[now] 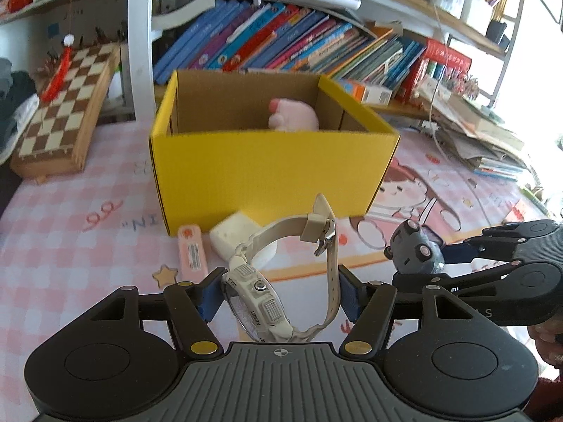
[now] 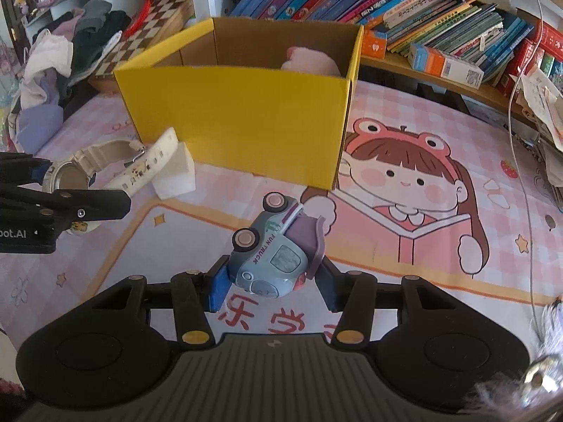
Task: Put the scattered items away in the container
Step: 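Carry the car and wristwatch into the yellow box and open both grippers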
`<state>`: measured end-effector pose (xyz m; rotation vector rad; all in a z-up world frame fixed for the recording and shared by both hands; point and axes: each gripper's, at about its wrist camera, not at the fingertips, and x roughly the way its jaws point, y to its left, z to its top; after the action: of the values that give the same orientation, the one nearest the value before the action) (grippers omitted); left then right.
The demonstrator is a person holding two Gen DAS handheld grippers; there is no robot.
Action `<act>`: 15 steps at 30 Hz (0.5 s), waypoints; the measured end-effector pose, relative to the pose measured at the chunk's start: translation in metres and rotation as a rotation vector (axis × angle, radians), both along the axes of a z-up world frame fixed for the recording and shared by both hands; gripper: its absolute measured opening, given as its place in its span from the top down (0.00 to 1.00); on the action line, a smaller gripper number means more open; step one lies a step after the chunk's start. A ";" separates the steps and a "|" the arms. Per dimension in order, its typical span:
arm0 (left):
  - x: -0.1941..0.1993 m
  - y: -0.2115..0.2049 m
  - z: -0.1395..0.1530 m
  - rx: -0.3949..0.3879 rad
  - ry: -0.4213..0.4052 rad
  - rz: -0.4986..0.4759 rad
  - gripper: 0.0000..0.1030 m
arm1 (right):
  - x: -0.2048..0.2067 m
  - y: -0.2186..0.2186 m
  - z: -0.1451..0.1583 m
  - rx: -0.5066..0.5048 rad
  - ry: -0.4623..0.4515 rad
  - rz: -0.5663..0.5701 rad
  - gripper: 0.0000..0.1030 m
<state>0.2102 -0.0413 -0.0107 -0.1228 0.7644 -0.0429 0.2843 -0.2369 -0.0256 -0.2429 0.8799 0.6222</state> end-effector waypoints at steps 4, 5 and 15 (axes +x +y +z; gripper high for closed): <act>0.002 0.003 0.016 0.009 -0.048 -0.022 0.37 | 0.000 0.003 0.015 0.023 -0.022 0.019 0.53; 0.003 0.003 0.021 0.015 -0.062 -0.028 0.37 | 0.000 0.004 0.020 0.031 -0.030 0.025 0.53; 0.022 0.013 0.060 0.062 -0.172 -0.062 0.37 | 0.018 0.017 0.075 0.095 -0.151 0.073 0.53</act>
<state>0.2327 -0.0287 0.0491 -0.0356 0.5970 -0.0874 0.3018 -0.2203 0.0495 -0.2345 0.6965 0.7026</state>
